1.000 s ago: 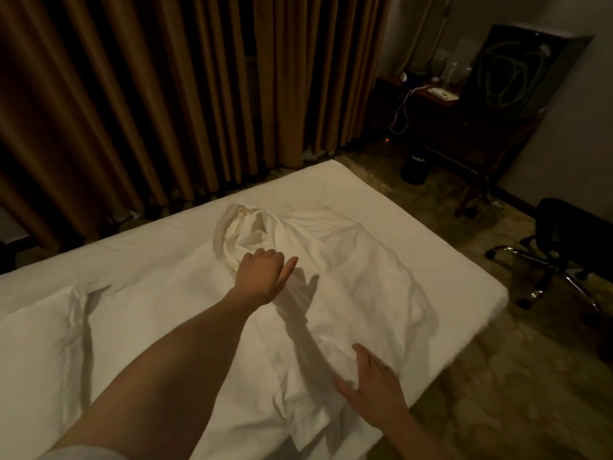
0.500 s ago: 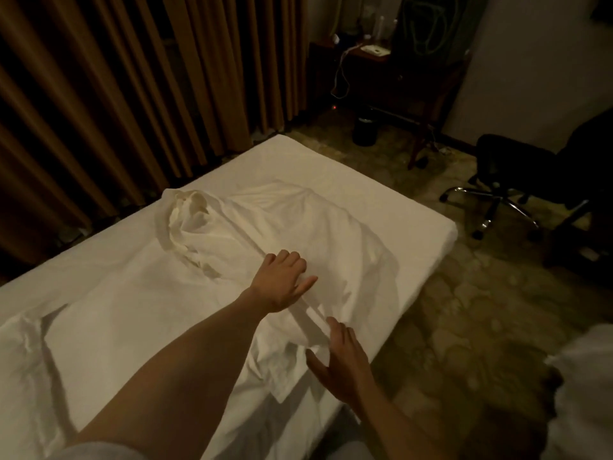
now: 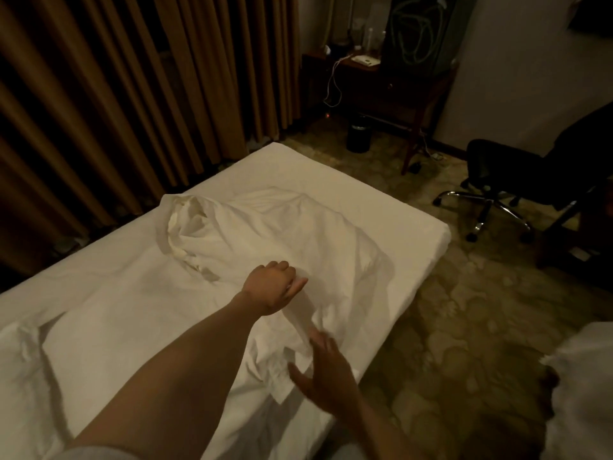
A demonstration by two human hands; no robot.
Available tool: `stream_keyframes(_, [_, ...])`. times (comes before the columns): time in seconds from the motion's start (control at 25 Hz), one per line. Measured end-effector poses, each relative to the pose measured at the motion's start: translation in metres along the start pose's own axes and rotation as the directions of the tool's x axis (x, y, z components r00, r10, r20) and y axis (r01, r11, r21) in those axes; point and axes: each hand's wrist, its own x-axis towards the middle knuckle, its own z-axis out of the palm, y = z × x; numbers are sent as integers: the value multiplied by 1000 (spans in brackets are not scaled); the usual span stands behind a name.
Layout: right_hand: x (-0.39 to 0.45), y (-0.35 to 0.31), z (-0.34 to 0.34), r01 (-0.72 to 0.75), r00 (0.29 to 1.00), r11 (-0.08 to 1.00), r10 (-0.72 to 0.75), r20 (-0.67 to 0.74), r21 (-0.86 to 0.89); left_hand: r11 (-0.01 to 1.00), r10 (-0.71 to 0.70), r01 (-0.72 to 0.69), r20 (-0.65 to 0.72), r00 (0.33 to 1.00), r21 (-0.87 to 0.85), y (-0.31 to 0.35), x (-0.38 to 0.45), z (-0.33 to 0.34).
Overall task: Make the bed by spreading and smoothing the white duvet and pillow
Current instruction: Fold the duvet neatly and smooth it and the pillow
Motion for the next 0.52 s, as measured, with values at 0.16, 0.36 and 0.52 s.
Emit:
stream_keyframes(0.16, [40,1,-35,60,998,989,-63,-22,-137,999,-49,49,-36,998,4,-15,-6,-2])
stream_keyframes(0.36, [77,-8,-65,182,983,969,-185,-2,-167,974,-226,223,-58,973,-41,-35,0,-21])
stream_keyframes(0.52, [137,-22,-97,256,966,931,-234,110,-259,857,-508,491,-105,855,-156,-60,14,-42])
